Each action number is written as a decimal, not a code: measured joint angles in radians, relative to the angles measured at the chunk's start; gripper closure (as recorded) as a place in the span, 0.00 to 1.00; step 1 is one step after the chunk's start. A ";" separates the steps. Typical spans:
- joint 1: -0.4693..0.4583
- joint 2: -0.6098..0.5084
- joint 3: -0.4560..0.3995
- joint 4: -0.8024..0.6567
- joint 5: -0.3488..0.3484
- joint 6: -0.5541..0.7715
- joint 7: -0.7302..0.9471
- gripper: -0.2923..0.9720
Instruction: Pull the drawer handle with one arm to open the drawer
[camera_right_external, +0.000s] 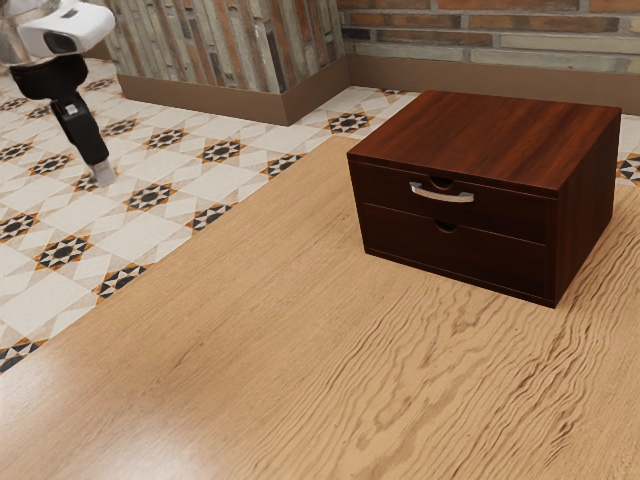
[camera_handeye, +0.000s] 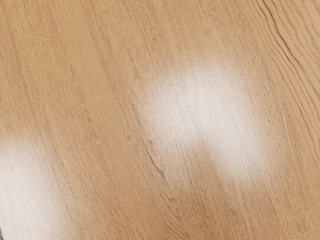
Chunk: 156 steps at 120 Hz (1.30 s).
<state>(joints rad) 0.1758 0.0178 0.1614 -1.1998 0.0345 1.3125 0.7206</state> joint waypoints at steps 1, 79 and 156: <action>0.001 0.001 0.001 0.000 -0.001 0.000 0.002 0.23; -0.277 0.022 -0.014 -0.259 0.032 0.313 0.403 0.23; -0.224 0.438 -0.053 0.181 -0.021 0.515 0.804 0.37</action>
<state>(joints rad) -0.0481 0.4560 0.1084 -1.0187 0.0139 1.8272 1.5246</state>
